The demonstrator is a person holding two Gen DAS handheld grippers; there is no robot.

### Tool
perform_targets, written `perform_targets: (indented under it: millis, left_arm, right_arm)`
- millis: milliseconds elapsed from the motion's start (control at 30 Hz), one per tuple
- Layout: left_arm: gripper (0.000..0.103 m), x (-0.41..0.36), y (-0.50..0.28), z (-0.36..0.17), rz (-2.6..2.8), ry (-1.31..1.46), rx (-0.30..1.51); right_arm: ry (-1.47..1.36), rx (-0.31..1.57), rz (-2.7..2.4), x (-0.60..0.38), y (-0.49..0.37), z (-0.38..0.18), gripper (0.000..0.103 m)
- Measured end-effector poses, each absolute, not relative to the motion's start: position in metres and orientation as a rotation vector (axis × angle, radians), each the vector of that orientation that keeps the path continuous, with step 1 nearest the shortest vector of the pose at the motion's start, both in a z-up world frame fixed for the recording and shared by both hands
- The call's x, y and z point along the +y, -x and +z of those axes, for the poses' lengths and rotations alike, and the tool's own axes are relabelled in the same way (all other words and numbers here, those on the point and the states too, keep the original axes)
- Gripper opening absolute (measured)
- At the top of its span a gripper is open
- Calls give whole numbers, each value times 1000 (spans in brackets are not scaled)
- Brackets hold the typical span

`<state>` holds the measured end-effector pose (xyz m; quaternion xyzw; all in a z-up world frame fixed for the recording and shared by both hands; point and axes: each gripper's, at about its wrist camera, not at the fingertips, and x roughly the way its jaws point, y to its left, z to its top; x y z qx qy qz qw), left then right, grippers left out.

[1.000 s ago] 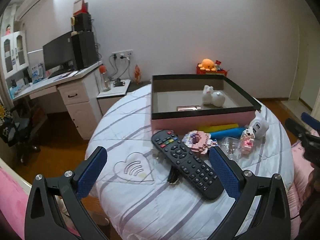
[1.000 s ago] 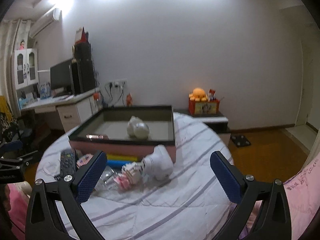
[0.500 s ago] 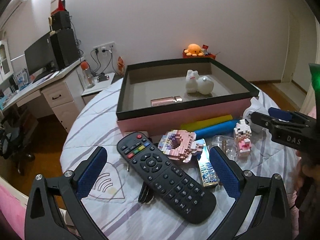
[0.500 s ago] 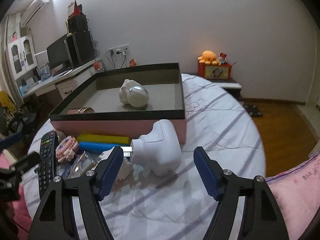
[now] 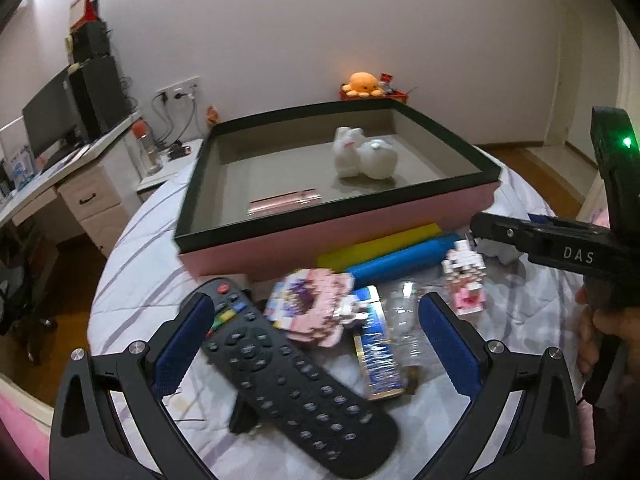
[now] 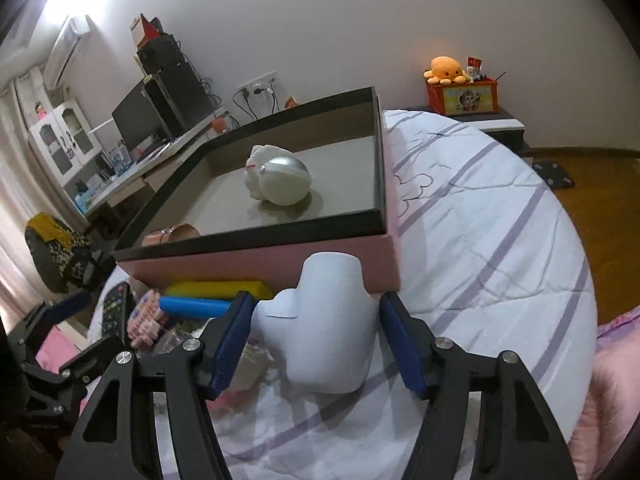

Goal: Organize rigid objects
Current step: 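Move the right gripper to the white hair dryer body and grasp it, then grasp the pink-white block figure with the left gripper while the right carries the hair dryer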

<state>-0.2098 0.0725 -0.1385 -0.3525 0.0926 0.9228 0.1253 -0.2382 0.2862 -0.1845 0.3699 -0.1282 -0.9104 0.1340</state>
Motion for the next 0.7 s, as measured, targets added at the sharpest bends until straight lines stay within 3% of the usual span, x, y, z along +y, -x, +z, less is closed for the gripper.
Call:
perform_targets:
  millis: [367, 533, 633, 700]
  left_arm:
    - [102, 143, 211, -144, 2562, 1000, 311]
    - [79, 159, 221, -157, 2546, 1085, 333]
    - [72, 167, 221, -161, 2532, 1102, 380]
    - [52, 172, 219, -163, 2527, 1099, 412]
  right_arm:
    - [-1087, -327, -2736, 321, 231, -178, 66]
    - [-1096, -290, -2767, 333, 224, -177, 66]
    - [-1097, -303, -2756, 339, 225, -178, 66]
    - [-1098, -303, -2751, 340, 225, -179, 66]
